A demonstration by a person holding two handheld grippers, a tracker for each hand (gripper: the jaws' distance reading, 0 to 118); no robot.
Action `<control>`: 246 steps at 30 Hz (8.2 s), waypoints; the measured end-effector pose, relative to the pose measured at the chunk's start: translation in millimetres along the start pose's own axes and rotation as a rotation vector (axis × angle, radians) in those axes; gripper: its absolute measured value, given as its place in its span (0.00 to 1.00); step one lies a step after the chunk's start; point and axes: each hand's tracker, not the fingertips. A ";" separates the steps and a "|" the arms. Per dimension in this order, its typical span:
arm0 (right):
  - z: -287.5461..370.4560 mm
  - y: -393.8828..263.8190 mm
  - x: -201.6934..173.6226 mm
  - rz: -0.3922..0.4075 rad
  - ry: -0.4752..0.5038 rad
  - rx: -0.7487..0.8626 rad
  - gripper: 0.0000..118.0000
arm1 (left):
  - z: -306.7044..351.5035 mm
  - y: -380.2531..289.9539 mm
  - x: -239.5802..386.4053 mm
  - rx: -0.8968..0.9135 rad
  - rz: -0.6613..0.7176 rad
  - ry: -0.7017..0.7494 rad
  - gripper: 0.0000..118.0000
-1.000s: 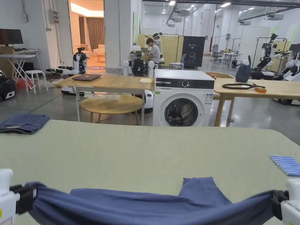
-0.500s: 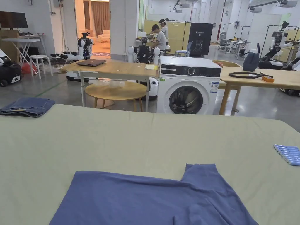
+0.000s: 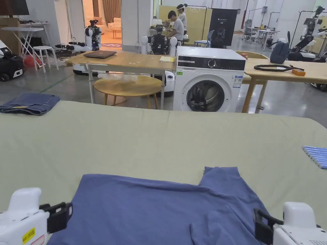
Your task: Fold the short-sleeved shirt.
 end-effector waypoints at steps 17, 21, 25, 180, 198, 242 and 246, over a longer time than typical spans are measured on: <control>-38.6 21.3 -73.8 -0.067 0.076 0.102 0.00 | -40.7 23.8 65.4 0.078 -0.091 0.049 0.00; -56.0 13.4 -64.7 -0.064 0.074 0.045 0.00 | -94.7 40.0 29.7 -0.066 -0.039 0.029 0.00; -73.0 2.6 -53.3 -0.052 0.056 -0.017 0.00 | -149.5 68.2 -5.2 -0.173 0.030 0.014 0.00; 40.0 -5.2 54.3 0.163 -0.080 -0.145 0.00 | 32.1 -8.3 -24.2 -0.034 -0.074 0.003 0.00; 6.6 -125.7 62.5 0.153 -0.045 -0.538 0.03 | -13.4 -120.0 -40.4 -0.391 -0.039 0.047 0.00; 9.1 -38.1 -28.3 -0.041 0.032 0.057 0.00 | 9.5 -57.0 -27.1 -0.351 -0.016 0.066 0.00; 6.2 -45.6 -23.5 -0.039 0.031 0.018 0.00 | -1.8 -76.5 -42.7 -0.493 0.048 0.089 0.39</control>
